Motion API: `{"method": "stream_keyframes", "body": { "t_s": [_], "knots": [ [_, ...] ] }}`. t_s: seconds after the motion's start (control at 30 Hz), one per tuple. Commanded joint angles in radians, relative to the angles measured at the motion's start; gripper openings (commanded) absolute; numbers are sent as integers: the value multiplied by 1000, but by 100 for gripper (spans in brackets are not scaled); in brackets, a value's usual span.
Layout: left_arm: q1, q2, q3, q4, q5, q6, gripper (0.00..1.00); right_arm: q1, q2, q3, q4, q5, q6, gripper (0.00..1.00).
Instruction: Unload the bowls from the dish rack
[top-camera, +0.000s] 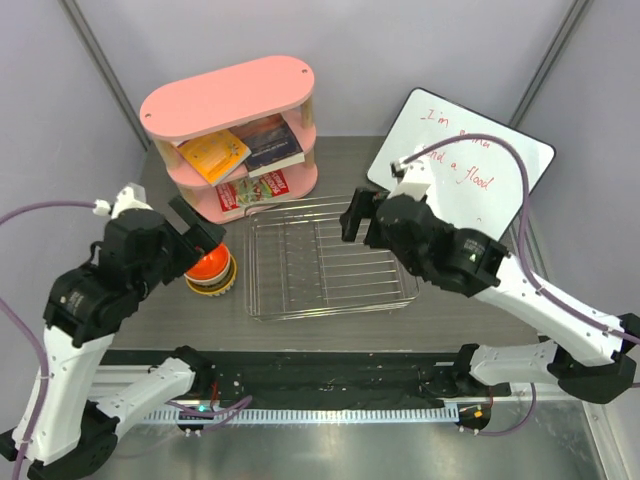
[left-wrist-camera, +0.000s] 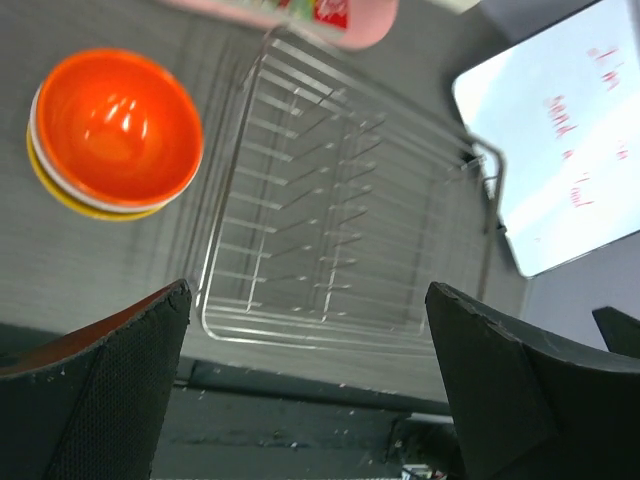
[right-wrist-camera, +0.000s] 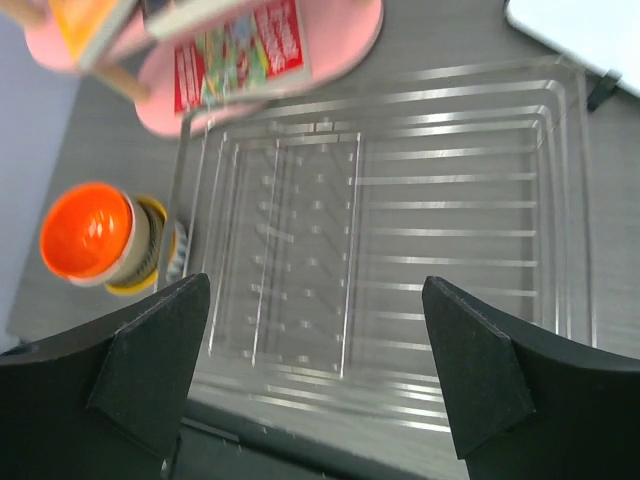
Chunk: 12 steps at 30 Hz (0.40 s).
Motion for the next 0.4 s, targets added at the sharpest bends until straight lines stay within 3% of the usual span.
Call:
{"method": "stream_keyframes", "body": {
  "t_s": [0.0, 0.13, 0.37],
  "knots": [
    [2, -55, -95, 52, 41, -39, 100, 52, -42, -107, 111, 13, 104, 93],
    [0, -58, -119, 46, 19, -28, 100, 54, -77, -166, 152, 9, 94, 97],
    [2, -146, -237, 185, 19, -20, 100, 54, -207, -338, 189, 39, 161, 100]
  ]
}}
